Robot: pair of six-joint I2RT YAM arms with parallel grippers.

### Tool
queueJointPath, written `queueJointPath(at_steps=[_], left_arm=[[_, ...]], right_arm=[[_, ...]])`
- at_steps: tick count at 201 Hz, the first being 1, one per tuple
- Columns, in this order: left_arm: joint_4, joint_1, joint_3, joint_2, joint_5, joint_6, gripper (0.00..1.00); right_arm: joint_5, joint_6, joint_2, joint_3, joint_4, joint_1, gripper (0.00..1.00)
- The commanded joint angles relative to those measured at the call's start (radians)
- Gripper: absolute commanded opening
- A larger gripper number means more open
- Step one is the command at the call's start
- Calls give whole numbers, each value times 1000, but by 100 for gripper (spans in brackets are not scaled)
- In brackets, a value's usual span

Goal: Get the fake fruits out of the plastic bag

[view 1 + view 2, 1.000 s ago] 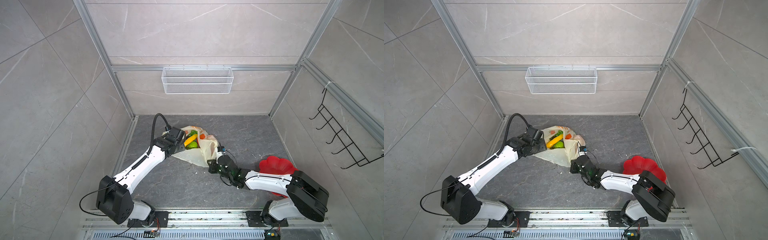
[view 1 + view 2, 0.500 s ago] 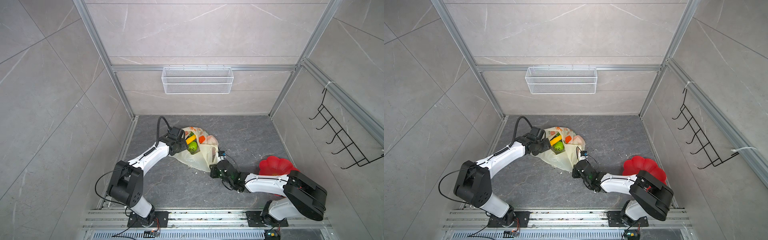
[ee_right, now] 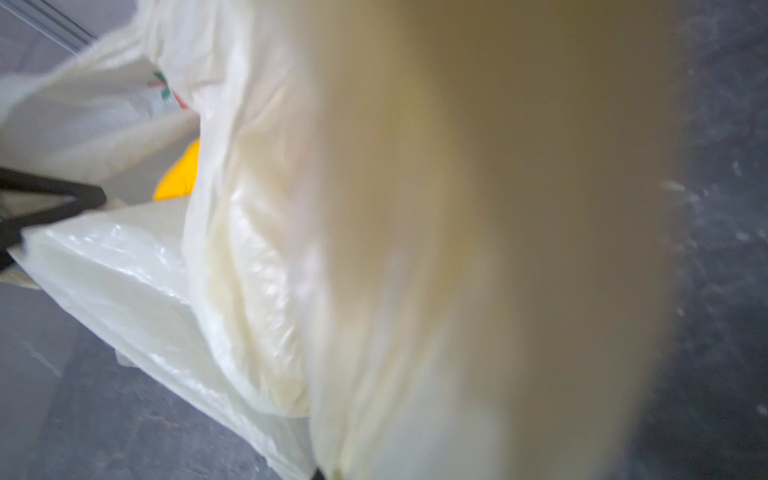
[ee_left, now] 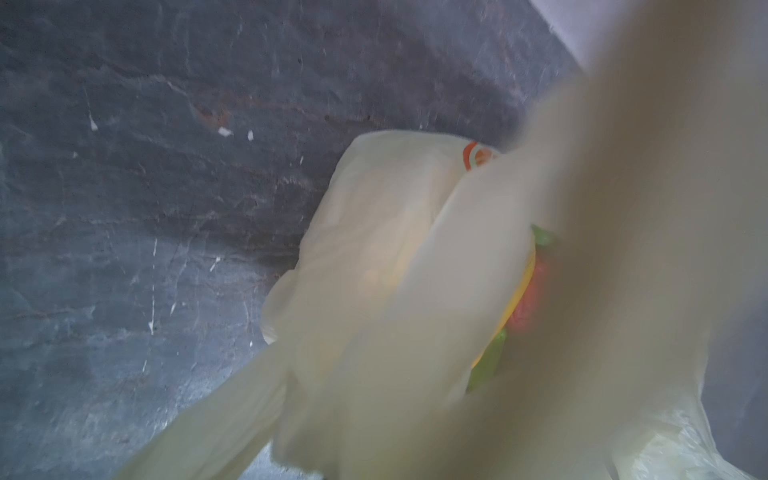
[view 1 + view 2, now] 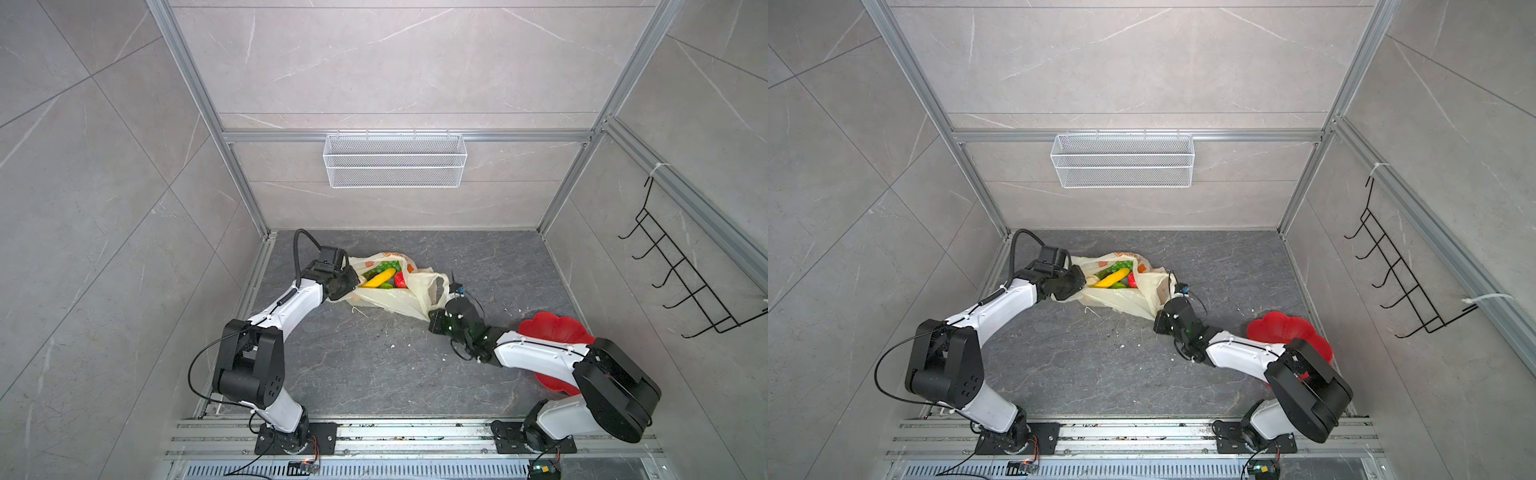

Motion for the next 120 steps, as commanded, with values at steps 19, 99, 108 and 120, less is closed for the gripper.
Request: queueJointPath(at_steps=[19, 99, 108, 120], left_arm=[[222, 157, 14, -93, 219, -42, 0], [475, 179, -527, -432, 275, -150, 0], [481, 179, -577, -457, 274, -148, 0], [475, 179, -617, -480, 281, -131, 0]], right_arm=[[-166, 19, 98, 165, 66, -93, 7], [-251, 248, 170, -134, 476, -129, 6], [-253, 253, 187, -147, 467, -129, 9], [-244, 250, 197, -161, 451, -128, 18]])
